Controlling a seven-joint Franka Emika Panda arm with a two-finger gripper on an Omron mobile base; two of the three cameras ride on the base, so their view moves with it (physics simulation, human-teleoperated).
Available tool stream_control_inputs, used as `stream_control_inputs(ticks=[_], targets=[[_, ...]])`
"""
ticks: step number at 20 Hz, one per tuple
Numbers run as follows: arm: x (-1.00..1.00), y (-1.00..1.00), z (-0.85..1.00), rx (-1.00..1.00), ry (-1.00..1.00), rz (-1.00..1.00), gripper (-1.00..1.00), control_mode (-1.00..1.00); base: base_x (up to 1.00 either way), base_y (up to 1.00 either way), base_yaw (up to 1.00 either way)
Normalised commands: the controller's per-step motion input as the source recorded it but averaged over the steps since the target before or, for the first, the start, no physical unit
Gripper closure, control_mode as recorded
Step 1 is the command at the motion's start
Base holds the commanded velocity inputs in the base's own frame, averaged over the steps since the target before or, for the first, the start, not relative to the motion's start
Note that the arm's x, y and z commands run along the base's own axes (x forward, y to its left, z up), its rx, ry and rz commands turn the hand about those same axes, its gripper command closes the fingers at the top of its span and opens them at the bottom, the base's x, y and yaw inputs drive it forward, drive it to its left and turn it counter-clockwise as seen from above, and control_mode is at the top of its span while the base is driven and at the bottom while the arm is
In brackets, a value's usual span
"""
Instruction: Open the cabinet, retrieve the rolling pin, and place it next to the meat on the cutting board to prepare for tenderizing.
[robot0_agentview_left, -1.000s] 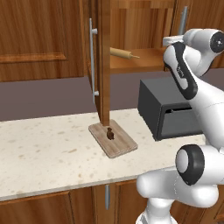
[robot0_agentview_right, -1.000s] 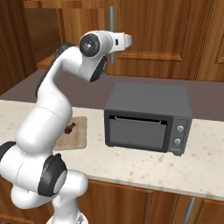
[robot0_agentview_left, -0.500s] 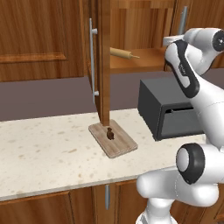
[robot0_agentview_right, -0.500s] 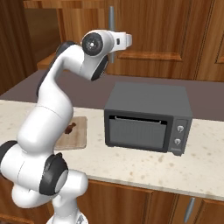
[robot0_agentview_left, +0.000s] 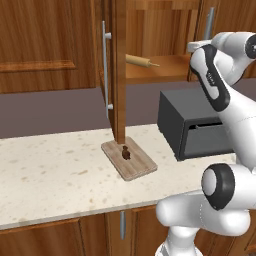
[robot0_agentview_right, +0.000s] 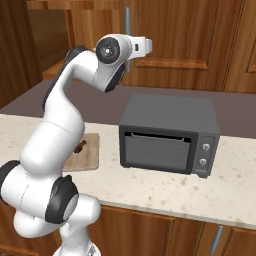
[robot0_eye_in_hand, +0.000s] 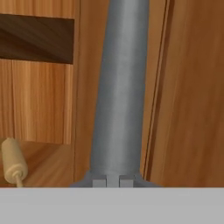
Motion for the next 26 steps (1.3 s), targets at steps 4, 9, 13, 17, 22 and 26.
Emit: stream_control_inputs(ticks=[4, 9, 13, 17, 22, 26], targets=[[-0.37, 0.00, 0.00, 0.00, 0.00, 0.00, 1.00, -1.00, 0.00, 0.00, 0.00], [-0.50, -0.14, 0.00, 0.00, 0.00, 0.00, 1.00, -1.00, 0.00, 0.00, 0.00], [-0.50, -0.52, 0.00, 0.03, 0.00, 0.00, 1.00, -1.00, 0.00, 0.00, 0.00], [-0.50, -0.66, 0.00, 0.05, 0.00, 0.00, 1.00, -1.00, 0.00, 0.00, 0.00], [-0.53, -0.68, 0.00, 0.06, 0.00, 0.00, 1.00, -1.00, 0.00, 0.00, 0.00], [-0.63, -0.62, 0.00, 0.06, 0.00, 0.01, 1.00, -1.00, 0.00, 0.00, 0.00]])
